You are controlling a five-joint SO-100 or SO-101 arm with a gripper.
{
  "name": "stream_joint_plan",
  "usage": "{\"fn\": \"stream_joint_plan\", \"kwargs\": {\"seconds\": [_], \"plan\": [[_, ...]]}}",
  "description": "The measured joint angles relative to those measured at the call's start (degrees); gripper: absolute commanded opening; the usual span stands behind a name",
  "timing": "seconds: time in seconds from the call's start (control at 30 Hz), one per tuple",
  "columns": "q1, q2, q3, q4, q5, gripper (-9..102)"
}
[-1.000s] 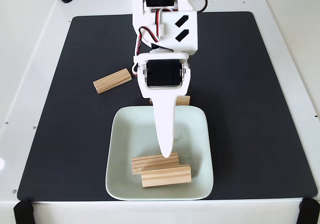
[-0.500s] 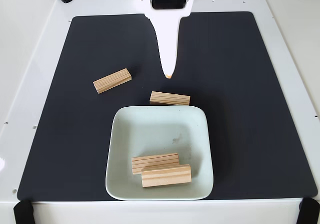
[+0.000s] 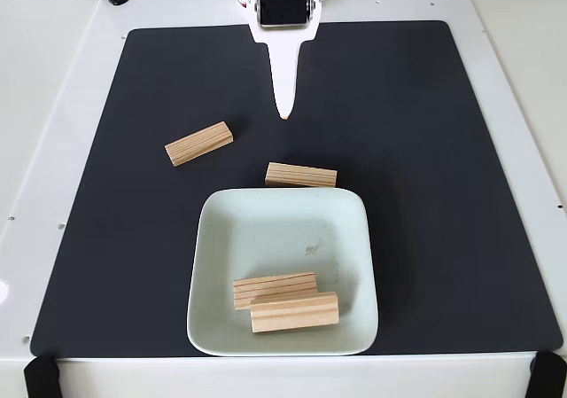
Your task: Pick up the wooden block and place them on the plate.
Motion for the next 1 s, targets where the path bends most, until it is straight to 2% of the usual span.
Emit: {"fn": "stream_joint_plan", "kwargs": {"seconds": [0.17,0.27,0.47,1.0], "plan": [[-0.09,-5.80,-8.53,9.84,1.05,0],[-0.09,-10.20,-13.27,12.48,3.52,0],[-0.09,-17.14,-19.95,13.01,4.66,0],[-0.09,-21.01,-20.48,13.01,4.66,0]]}}
